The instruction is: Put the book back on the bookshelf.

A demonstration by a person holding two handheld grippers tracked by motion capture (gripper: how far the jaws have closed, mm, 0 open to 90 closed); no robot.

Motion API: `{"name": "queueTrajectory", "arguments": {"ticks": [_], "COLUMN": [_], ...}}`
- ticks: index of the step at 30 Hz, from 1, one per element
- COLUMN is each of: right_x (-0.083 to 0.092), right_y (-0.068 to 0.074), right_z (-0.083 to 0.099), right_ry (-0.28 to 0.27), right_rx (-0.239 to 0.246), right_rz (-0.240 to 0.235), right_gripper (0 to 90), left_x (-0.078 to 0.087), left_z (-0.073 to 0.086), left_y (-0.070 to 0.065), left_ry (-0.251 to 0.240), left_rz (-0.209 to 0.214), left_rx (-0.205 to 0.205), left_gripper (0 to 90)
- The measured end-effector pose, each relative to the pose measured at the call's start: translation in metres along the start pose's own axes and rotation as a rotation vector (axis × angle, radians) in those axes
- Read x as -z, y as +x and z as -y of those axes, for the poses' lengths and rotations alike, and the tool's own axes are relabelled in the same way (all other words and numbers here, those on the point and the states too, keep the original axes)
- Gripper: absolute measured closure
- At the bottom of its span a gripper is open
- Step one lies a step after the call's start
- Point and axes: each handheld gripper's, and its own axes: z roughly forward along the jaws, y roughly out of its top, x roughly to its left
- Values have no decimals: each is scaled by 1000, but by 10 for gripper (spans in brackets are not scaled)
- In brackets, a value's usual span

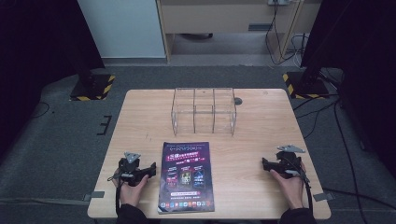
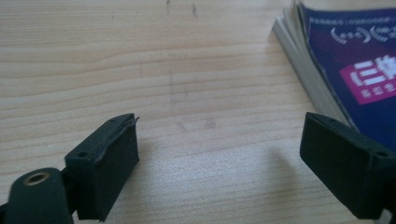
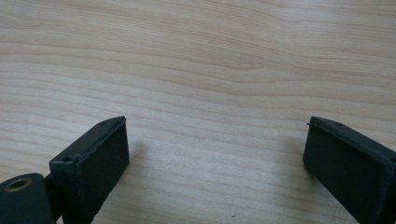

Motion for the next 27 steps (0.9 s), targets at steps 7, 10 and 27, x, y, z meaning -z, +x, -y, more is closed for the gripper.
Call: {"name": "queueTrajectory", "arguments": {"ticks": [7, 10, 27], "right_x": [12, 15, 33], "right_y": [10, 14, 21], "right_z": [-1, -1, -1], "right_ry": [-29, -29, -93], "right_rx": [23, 36, 28], "right_rz": [-33, -36, -82], "right_gripper": [64, 60, 69], "left_x": [12, 19, 28], "left_z": [-3, -5, -8], "left_y": [-2, -6, -22], "left_ry": [-58, -82, -106], "left_rz": [38, 62, 137], "left_rx": [22, 29, 46], "left_gripper": [159, 170, 221]}}
